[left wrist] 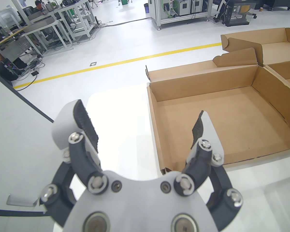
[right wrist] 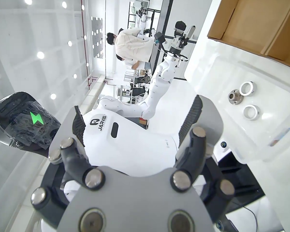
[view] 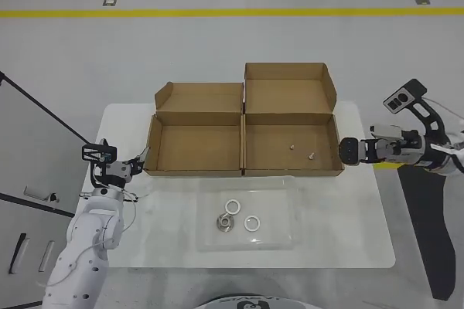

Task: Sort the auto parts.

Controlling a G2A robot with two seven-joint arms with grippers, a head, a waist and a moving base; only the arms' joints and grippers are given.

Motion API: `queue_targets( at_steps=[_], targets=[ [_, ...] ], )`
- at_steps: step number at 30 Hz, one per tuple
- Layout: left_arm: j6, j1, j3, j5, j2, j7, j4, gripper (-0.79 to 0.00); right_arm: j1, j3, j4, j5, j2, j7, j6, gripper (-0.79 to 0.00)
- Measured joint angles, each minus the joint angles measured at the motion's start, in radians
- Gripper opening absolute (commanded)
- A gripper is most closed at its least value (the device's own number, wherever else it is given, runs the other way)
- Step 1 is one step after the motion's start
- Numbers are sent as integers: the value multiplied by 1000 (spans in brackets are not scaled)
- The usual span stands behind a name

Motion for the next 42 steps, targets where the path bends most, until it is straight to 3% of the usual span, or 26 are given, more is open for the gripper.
queue_targets(
  at_steps=[11,17,23,32,42],
  targets=[
    [-2,-2,-1,2,0,3,-3,0,0,0,0,0,0,0,0,0],
    [-83,-22,-26,46,7,-2,-91,0,0,0,0,0,0,0,0,0],
    [-199,-39,-20,93,14,-126,-202,0,0,0,0,0,0,0,0,0],
    [-392,-109,52,117,22,-303,-320,0,0,0,0,0,0,0,0,0],
    [-576,-202,169,132,29,-507,-355,0,0,0,0,0,0,0,0,0]
  ],
)
